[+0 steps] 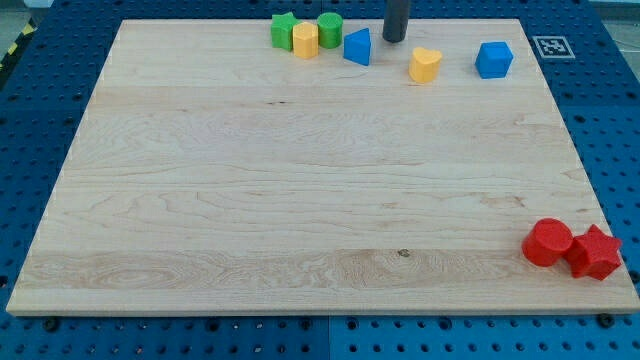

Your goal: Place the blue triangle bottom of the green circle

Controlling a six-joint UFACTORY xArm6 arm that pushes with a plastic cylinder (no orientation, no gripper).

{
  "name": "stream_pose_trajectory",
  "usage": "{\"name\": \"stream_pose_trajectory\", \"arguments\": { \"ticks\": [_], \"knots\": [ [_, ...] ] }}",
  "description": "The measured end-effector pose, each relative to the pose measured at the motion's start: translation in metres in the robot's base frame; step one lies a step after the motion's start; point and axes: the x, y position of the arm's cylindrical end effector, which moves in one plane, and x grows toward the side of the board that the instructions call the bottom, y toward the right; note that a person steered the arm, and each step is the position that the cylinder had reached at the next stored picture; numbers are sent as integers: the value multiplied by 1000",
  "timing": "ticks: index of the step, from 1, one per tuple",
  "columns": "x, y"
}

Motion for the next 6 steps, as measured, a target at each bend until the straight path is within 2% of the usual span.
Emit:
{"name": "stream_pose_trajectory", "arguments": {
  "ticks": [2,4,5,6],
  "knots": [
    [28,-17],
    [30,-70],
    [30,-69],
    [54,-55]
  ]
}}
